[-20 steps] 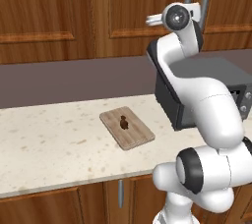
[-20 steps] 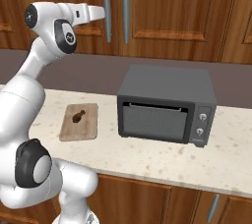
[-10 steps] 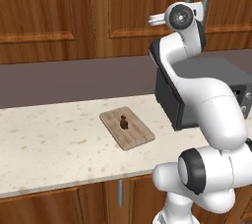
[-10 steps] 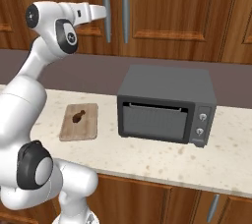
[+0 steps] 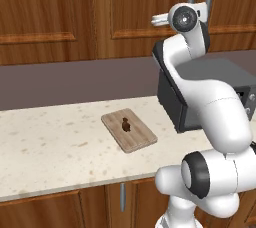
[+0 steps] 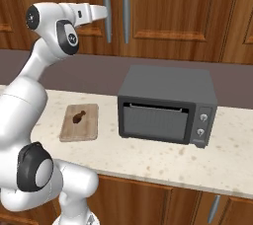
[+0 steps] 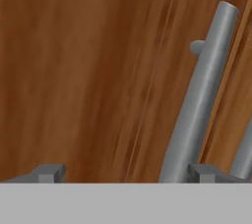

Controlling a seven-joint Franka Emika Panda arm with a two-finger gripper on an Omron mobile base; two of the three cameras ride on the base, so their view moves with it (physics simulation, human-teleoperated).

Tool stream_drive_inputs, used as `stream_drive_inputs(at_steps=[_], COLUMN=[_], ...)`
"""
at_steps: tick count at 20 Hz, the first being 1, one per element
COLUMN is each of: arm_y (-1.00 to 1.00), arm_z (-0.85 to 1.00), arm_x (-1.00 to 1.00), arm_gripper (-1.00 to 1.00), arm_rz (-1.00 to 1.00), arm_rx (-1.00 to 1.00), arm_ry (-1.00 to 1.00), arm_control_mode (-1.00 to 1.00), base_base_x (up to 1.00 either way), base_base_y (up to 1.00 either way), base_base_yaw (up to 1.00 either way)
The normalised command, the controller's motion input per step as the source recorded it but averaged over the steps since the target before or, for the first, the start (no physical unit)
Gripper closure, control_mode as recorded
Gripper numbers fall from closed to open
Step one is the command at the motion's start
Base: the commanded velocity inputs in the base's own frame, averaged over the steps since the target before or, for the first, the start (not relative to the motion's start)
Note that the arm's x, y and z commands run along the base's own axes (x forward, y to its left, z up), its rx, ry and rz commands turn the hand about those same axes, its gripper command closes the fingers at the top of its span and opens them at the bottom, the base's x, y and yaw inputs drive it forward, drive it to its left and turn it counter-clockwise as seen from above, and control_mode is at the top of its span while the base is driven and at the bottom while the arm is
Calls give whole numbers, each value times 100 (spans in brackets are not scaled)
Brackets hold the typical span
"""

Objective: Open the cabinet, retrieve the rolling pin, and place it next to the meat on the cutting board to prepare for tenderizing.

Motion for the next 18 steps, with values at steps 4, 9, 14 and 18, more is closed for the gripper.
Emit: stream_drive_inputs(at_steps=[4, 9, 14, 18], arm_y=[0, 0, 0, 0], arm_z=[0, 0, 0, 0], arm_x=[23, 19, 0, -1], arm_gripper=[-100, -100, -100, -100], arm_rz=[0, -1, 0, 0], arm_rx=[0, 0, 0, 0], arm_ry=[0, -1, -5, -3], arm_control_mode=[-100, -100, -100, -100], base_base_x=[0, 0, 0, 0], base_base_y=[0, 0, 0, 0], base_base_yaw=[0, 0, 0, 0])
